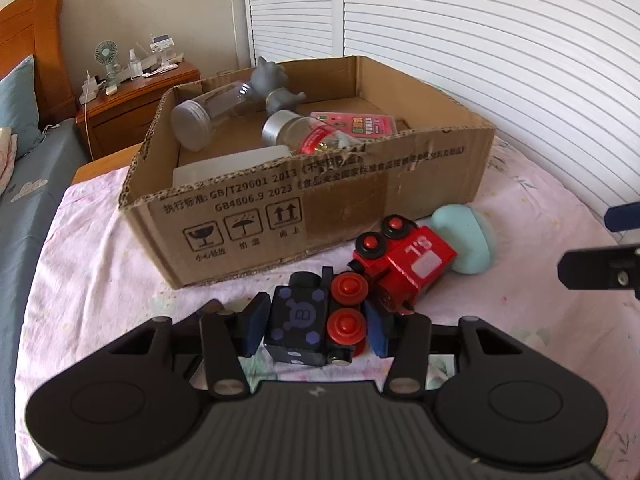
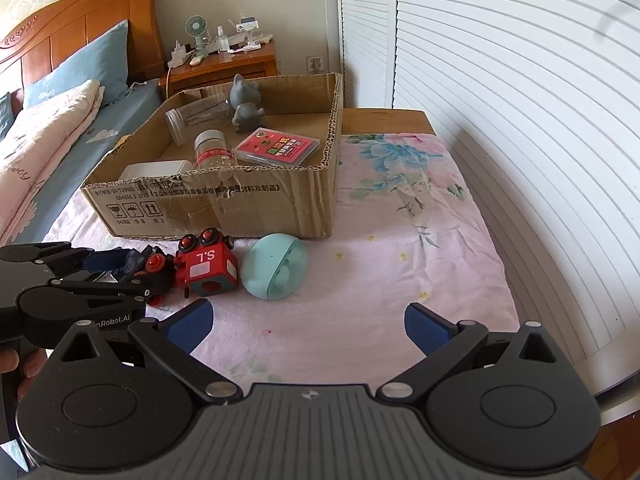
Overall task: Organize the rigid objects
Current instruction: 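Grasp the navy block train car with the left tool while the right moves toward the red SL car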
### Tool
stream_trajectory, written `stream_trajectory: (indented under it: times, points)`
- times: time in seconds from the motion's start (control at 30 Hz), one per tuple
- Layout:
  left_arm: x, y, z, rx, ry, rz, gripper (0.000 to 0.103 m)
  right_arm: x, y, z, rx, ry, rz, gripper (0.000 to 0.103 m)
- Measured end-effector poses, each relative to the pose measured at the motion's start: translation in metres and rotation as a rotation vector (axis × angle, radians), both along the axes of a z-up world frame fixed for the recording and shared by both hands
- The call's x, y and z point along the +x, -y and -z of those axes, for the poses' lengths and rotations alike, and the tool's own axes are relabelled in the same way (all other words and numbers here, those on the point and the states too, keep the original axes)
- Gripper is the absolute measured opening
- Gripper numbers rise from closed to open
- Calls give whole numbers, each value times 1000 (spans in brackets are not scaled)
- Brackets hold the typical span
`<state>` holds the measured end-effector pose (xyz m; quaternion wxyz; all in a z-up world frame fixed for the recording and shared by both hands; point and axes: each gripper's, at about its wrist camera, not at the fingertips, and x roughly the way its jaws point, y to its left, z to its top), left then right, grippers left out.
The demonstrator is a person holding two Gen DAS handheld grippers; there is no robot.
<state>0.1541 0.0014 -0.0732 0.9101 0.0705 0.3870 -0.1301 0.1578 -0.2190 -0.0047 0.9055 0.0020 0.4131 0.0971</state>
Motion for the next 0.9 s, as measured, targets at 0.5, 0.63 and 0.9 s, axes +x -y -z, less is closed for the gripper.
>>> stream_trajectory:
  times: [0.5,0.63,0.9]
  points:
    - [-55,-41,-3,7,-49,25,45,-10,-33,1,-68,6,-123,103]
    - [-67,-58,-3,2,-63,32,45,-8,-50,-2,-88,16,-197,103]
    - [-82,-82,-2,-11,-56,6,64,13,-109,-7,-108,58,-402,103]
